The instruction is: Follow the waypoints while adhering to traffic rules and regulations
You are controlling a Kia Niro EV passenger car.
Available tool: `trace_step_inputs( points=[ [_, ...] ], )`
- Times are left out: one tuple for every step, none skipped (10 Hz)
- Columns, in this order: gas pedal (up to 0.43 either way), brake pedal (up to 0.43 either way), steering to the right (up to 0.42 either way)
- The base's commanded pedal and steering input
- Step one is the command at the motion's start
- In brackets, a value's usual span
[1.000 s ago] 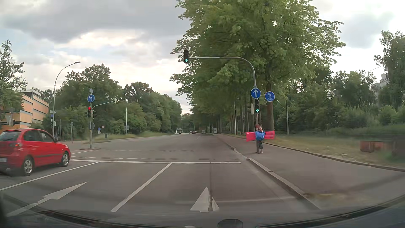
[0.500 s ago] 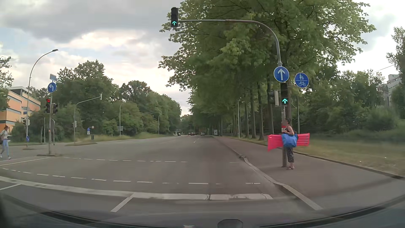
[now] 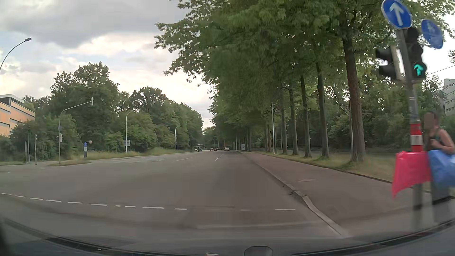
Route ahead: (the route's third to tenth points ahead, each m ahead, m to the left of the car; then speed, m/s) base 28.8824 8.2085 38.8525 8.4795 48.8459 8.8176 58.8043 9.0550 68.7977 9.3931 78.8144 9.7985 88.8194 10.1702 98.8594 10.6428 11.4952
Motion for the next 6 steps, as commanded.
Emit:
trace_step_inputs(
  points=[
    [0.157, 0.0, -0.007],
    [0.157, 0.0, -0.007],
    [0.157, 0.0, -0.007],
    [0.157, 0.0, -0.007],
    [0.15, 0.0, -0.006],
    [0.15, 0.0, -0.005]
  ],
)
